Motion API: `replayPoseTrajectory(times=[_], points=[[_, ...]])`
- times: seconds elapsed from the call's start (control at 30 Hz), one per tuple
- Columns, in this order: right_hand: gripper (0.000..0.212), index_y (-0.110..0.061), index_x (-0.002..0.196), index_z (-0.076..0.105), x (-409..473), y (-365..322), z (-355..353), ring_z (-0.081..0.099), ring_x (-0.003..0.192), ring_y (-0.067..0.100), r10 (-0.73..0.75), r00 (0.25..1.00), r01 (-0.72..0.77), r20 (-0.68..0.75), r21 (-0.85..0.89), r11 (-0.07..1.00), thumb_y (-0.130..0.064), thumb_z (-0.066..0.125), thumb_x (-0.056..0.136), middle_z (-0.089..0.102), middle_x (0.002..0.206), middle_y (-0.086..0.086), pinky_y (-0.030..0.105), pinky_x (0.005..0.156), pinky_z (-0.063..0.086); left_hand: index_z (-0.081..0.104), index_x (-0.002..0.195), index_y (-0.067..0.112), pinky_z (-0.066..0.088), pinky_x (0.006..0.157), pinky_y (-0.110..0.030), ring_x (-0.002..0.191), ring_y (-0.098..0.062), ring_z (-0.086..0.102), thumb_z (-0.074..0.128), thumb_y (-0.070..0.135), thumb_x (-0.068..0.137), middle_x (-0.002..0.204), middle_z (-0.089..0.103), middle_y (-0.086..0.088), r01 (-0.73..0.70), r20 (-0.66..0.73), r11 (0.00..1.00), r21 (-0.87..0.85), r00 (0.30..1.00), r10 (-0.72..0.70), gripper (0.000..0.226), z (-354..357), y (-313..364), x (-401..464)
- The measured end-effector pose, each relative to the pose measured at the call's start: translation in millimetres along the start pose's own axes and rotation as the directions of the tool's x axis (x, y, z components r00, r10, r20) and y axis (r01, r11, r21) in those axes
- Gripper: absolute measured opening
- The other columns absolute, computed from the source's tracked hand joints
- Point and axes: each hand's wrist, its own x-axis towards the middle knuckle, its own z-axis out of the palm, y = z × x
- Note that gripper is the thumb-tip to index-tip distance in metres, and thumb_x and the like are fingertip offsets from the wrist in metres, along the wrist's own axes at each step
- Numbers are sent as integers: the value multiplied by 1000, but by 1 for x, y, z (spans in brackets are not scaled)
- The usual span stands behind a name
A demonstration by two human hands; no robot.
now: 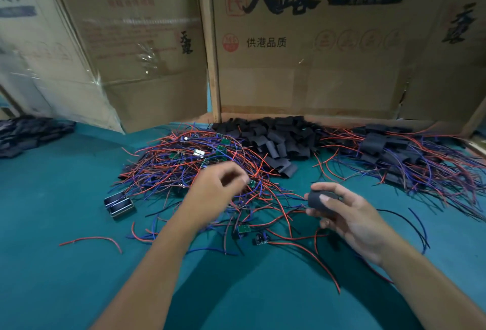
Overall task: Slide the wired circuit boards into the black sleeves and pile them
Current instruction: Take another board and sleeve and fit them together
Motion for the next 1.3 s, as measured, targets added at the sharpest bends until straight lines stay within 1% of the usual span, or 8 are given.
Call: replayPoseTrajectory(times=[0.1, 0.3, 0.5, 0.63, 0.77, 0.97, 1.13, 1.3], points=[[25, -8, 114, 62, 1, 2, 2, 70, 84, 26, -11, 1000, 12, 19, -35, 999, 4, 49, 96, 68, 112, 21, 22, 54, 50, 65, 83, 20, 41, 57, -24, 58, -4, 51, 60, 19, 96, 73, 65, 3, 156, -312, 966, 205, 946, -86, 14, -25, -9, 22], [32, -13, 116, 61, -3, 7, 11, 72, 93, 25, -52, 998, 59, 32, -280, 958, 7, 57, 92, 70, 110, 16, 21, 58, 52, 68, 108, 7, 42, 91, -34, 105, -26, 58, 52, 8, 98, 112, 67, -9, 12, -51, 710, 704, 998, 33, 20, -60, -12, 78], [28, -13, 121, 61, -5, 2, 12, 67, 85, 20, -29, 998, 41, 55, -233, 972, -6, 57, 95, 73, 107, 10, 23, 60, 50, 67, 81, 4, 49, 80, -41, 84, -28, 54, 48, 17, 101, 89, 49, -3, 28, 87, 594, 804, 983, -164, 31, -55, -5, 111], [24, -11, 117, 65, -4, 3, 10, 69, 83, 20, -32, 998, 44, 54, -236, 971, -6, 53, 97, 74, 103, 11, 23, 59, 49, 68, 90, 2, 53, 77, -44, 81, -28, 58, 59, 28, 98, 82, 44, -1, 14, 74, 514, 858, 986, -151, 29, -49, -14, 122], [23, -10, 113, 67, -3, 5, 11, 69, 79, 22, -30, 997, 45, 66, -236, 971, -2, 54, 96, 73, 102, 15, 24, 54, 47, 65, 111, 18, 48, 86, -38, 106, -28, 57, 63, 32, 93, 114, 58, -6, -98, 153, 433, 896, 984, -93, 23, -44, -12, 135], [22, -12, 111, 69, -4, 3, 9, 68, 79, 22, -18, 999, 29, 50, -241, 970, -4, 54, 97, 73, 102, 14, 25, 54, 48, 66, 124, 11, 42, 83, -33, 119, -30, 56, 49, 22, 103, 128, 65, -9, -115, 283, 432, 894, 894, -348, 29, -29, -11, 151], [21, -13, 111, 69, -4, 3, 8, 70, 78, 19, -4, 999, 15, 46, -233, 972, -5, 55, 97, 74, 101, 11, 24, 55, 50, 67, 111, 23, 38, 83, -35, 117, -25, 54, 60, 42, 97, 116, 65, -2, -190, 258, 273, 943, 935, -242, 25, -34, -7, 152], [24, -18, 106, 69, 0, 5, 4, 59, 63, 18, -48, 999, 46, 3, -326, 944, -3, 70, 87, 69, 102, 17, 25, 62, 51, 58, 105, 25, 36, 88, -39, 103, -26, 60, 58, 43, 98, 109, 69, -4, -109, 128, 374, 921, 991, -28, 20, -50, 16, 143]])
